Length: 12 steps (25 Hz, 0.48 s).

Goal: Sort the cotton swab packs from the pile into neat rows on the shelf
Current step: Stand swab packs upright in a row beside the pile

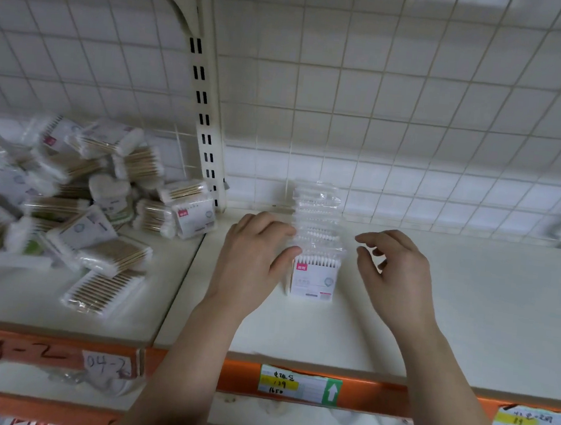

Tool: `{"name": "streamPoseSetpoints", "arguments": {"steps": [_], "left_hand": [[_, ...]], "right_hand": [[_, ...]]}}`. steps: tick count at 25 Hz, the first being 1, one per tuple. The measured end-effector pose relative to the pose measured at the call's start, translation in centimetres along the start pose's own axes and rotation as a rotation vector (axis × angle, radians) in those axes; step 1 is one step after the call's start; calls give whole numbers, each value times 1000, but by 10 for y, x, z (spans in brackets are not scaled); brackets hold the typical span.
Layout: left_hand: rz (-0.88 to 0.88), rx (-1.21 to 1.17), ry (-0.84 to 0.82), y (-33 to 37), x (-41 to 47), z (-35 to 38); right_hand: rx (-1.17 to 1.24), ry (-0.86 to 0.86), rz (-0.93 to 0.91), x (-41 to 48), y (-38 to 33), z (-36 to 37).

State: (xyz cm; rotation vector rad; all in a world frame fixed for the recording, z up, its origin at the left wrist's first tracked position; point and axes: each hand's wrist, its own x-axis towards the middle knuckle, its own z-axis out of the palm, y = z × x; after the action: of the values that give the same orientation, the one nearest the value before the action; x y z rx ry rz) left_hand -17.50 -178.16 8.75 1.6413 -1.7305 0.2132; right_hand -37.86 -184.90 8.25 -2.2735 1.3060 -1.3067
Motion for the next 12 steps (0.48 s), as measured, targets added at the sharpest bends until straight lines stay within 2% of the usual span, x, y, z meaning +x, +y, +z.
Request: {"name": "streamPoseSetpoints", "arguments": {"steps": [7, 12], "left_hand": [[-71, 139, 42, -33, -21, -39], [-163, 211, 70, -66, -47, -72]], "right_hand": [[121, 5, -157, 14, -54, 24], [212, -114, -254, 11, -92, 66]]}}
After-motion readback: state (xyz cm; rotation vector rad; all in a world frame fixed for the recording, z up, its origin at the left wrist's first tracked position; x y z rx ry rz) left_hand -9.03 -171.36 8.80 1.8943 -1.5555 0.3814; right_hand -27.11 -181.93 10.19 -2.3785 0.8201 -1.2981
